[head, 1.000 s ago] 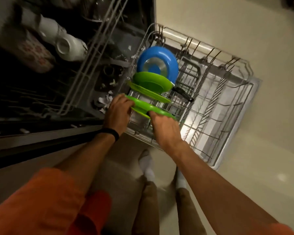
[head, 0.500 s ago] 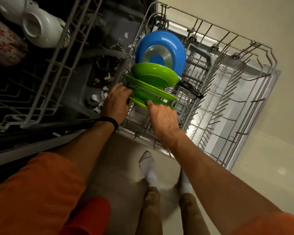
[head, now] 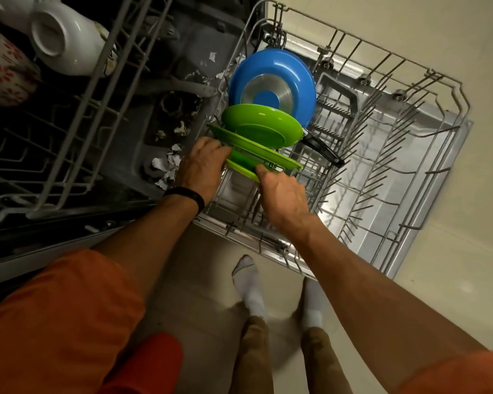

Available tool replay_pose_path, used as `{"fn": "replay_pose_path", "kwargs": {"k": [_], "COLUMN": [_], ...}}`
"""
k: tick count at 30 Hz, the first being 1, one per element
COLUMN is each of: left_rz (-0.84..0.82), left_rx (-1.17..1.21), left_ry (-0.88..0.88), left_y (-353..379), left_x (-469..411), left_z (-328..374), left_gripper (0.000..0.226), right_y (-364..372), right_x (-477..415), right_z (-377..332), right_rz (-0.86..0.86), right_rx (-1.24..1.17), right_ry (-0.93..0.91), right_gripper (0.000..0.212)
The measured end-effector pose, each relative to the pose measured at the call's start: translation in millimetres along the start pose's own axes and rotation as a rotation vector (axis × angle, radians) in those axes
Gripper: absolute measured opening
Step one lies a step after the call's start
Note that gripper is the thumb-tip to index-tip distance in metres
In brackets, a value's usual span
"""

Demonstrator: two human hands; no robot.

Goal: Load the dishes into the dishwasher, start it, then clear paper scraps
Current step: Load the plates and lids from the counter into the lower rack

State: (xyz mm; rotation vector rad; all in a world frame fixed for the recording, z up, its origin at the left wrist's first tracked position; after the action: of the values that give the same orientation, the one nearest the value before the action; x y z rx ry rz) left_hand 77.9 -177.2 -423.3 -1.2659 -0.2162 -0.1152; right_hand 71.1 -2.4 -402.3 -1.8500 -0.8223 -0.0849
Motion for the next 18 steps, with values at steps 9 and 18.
{"fn": "replay_pose_path", "kwargs": {"k": [9, 18], "left_rz": [-0.003, -0.003], "left_rx": [-0.112, -0.206], "left_ry": [0.031, 0.027], "left_y": [1.2, 3.8], "left_x": [-10.0, -17.1], "left_z": [7.3, 10.0], "left_gripper": [0.016, 0.014], "right_y": [1.9, 0.7], "right_x": [-8.1, -12.9], "right_z": [15.1, 26.1], "right_rz": [0.061, 0.078], "right_rx": [-0.056, -0.031], "right_ry": [-0.017, -0.091], "right_gripper": [0.031, 0.023]}}
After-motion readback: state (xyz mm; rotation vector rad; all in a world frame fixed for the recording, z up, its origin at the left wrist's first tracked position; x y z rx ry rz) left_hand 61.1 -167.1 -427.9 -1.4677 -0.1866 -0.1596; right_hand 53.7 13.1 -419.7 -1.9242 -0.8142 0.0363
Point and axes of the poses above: each hand's wrist, its own x-axis away from the middle knuckle, its own y-axis out of the palm, z = x × y, the point moved 2 cm from there along -x, towards the middle knuckle, and after that the axes turned 2 degrees about -y, right-handed, at the moved point
